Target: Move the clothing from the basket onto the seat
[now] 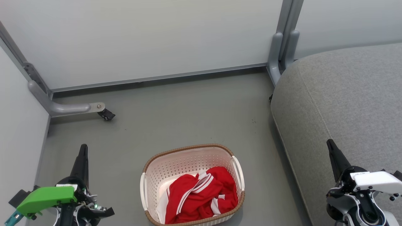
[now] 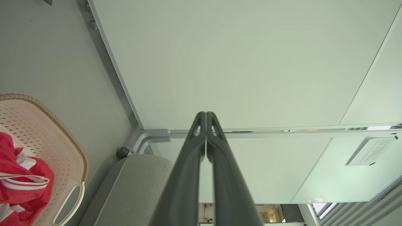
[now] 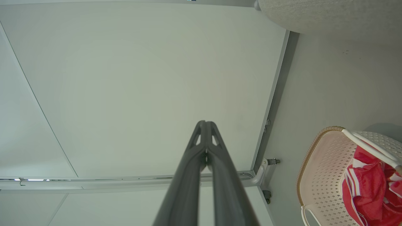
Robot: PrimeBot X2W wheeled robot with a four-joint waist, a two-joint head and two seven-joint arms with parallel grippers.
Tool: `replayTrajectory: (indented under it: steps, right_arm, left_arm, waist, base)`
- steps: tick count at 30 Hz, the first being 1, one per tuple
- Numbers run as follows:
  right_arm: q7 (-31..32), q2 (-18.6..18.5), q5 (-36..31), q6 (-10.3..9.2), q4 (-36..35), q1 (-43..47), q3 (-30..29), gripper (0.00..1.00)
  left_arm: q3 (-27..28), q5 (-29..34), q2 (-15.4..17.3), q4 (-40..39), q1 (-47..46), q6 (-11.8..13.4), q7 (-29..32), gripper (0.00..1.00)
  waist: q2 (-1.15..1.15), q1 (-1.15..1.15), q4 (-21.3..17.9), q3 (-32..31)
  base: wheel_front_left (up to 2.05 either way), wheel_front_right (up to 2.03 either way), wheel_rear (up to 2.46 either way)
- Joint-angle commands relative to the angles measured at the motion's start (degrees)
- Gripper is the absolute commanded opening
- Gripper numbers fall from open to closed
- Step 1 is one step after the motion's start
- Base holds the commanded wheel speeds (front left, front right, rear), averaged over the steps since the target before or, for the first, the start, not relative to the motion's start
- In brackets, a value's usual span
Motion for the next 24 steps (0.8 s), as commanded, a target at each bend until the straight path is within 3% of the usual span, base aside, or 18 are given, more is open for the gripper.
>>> replayTrajectory:
  steps: [1,14,15,24]
  right_arm:
    - [0.08,-0.13,0.01,-0.02,0.07,-0.35,-0.07,0.0]
    - [0.08,-0.13,0.02,-0.02,0.07,-0.35,-0.06,0.0]
    - [0.0,0.01,0.0,0.0,0.05,0.01,0.0,1.0]
    - [-1.1,0.77,-0.47,-0.01,2.44,2.11,1.52,1.0]
  left_arm:
    - [0.07,0.02,0.19,-0.02,-0.79,-0.27,0.17,0.0]
    - [0.07,0.02,0.19,-0.02,-0.79,-0.27,0.17,0.0]
    - [-0.01,0.0,0.0,0.04,0.01,0.01,0.0,1.0]
    - [-1.45,1.08,-0.44,2.93,2.22,0.13,-1.11,1.0]
  waist:
    - [0.0,0.0,0.0,0.0]
    - [0.0,0.0,0.0,0.0]
    - [0.0,0.0,0.0,0.0]
    - [0.0,0.0,-0.04,0.02]
  base:
    - [0.0,0.0,0.0]
    - [0.0,0.0,0.0]
    - [0.0,0.0,0.0]
    - [0.0,0.0,0.0]
